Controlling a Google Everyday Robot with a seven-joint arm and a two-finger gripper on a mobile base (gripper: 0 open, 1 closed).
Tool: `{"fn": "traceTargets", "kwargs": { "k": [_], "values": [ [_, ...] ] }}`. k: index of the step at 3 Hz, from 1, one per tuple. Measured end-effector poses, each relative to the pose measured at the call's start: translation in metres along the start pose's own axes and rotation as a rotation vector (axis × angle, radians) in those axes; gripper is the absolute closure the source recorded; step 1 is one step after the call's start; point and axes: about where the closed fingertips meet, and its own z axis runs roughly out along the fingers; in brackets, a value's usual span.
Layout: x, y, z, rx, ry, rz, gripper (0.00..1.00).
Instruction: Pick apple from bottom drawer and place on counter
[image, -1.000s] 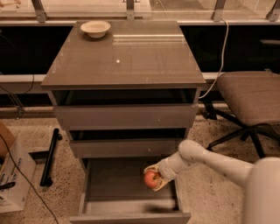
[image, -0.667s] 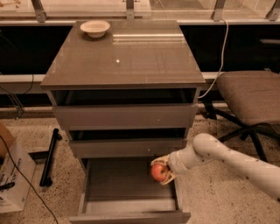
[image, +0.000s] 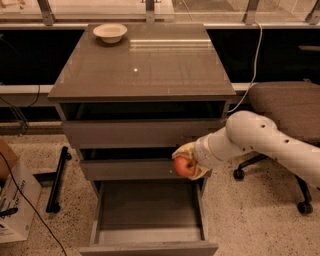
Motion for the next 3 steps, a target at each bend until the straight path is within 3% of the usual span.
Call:
{"fn": "traceTargets", "kwargs": {
  "k": [1,2,3],
  "values": [
    [-0.011,-0.078,-0.07,0.049,0.148,-0.144,1.0],
    [-0.022,-0.173,-0.151,0.152,0.295,-0.252,1.0],
    [-0.022,-0.173,-0.151,0.152,0.295,-0.252,1.0]
  ]
}}
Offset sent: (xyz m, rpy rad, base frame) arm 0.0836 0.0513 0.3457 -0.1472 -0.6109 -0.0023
